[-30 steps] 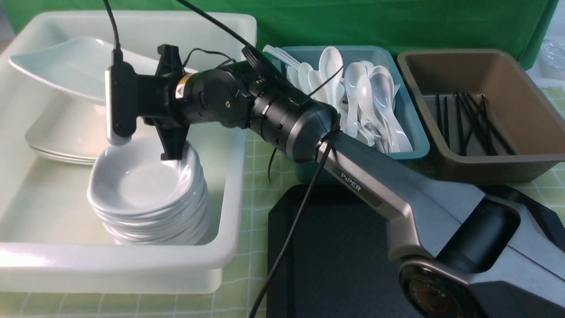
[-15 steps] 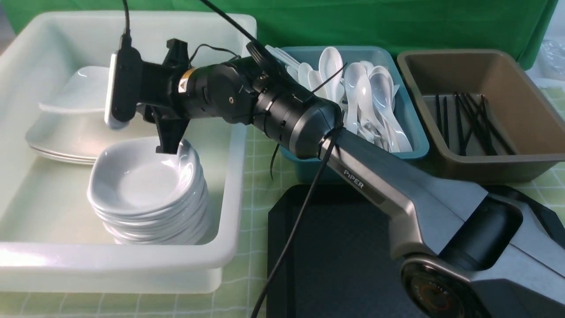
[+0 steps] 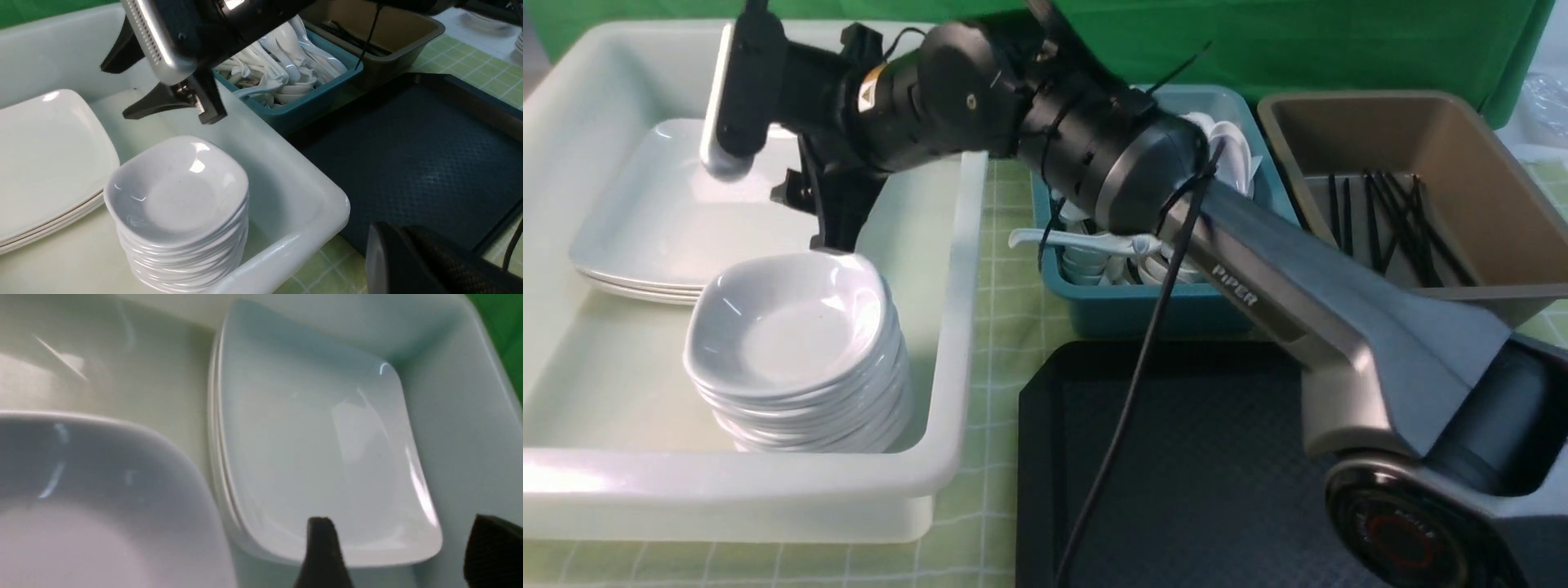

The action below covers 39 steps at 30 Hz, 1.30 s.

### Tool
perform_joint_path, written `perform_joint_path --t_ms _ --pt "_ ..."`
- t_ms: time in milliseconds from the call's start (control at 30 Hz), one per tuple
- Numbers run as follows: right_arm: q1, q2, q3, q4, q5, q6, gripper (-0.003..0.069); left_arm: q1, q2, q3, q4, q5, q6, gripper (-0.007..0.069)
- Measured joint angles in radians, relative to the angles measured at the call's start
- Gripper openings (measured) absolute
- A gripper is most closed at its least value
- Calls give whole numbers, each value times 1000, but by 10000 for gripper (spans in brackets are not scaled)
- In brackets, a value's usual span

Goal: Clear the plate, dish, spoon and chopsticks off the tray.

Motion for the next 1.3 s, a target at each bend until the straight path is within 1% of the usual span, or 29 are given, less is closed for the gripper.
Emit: perform_joint_path --t_ms 67,100,133,167,200,233,267,300,333,367,400,433,533,567,600,633,767,800,900,1067,1300 --pt "0 -75 0 -2 157 119 387 0 0 0 0 -17 24 41" --pt "0 -83 0 -3 172 144 372 0 0 0 0 -22 26 41" --pt "0 -130 0 -4 262 218 328 0 1 0 0 -39 34 41" --pt "-1 -175 -1 -5 344 286 261 0 5 1 0 -74 46 41" --pt "-1 -212 -1 -6 381 334 223 0 8 6 0 -113 53 41" --pt "-1 -246 2 -14 408 398 169 0 14 17 0 -162 63 41" --pt "-1 -258 3 -14 408 407 161 0 15 20 0 -173 65 41" --pt "-1 -306 6 -28 409 485 105 0 22 51 0 -272 78 41" --pt "-1 -322 12 -38 409 531 85 0 27 72 0 -329 80 41" --pt "-1 -334 14 -41 409 541 80 0 28 78 0 -344 80 41" --pt "-1 -359 32 -55 409 589 69 0 30 101 -2 -402 81 41" --pt "-2 -419 86 -79 409 639 54 0 34 162 -14 -527 82 41" --pt "-4 -562 257 -107 409 710 49 0 34 279 -50 -714 84 41" --pt "-4 -583 285 -109 409 718 49 0 35 288 -53 -726 84 41" --pt "-6 -626 339 -114 409 736 49 0 35 330 -59 -791 84 41" --pt "-7 -699 437 -126 409 764 49 0 35 385 -62 -883 84 41" --pt "-8 -904 736 -170 389 838 48 0 35 511 -62 -1143 97 42" --pt "-8 -912 749 -173 386 841 48 0 35 520 -61 -1159 98 42" --pt "-9 -1041 939 -187 359 868 48 0 35 562 -61 -1227 102 43" --pt "-9 -1188 1085 -189 360 892 56 0 35 613 -61 -1235 102 45" --pt "-9 -1277 1117 -189 355 894 78 0 35 676 -61 -1237 102 50"
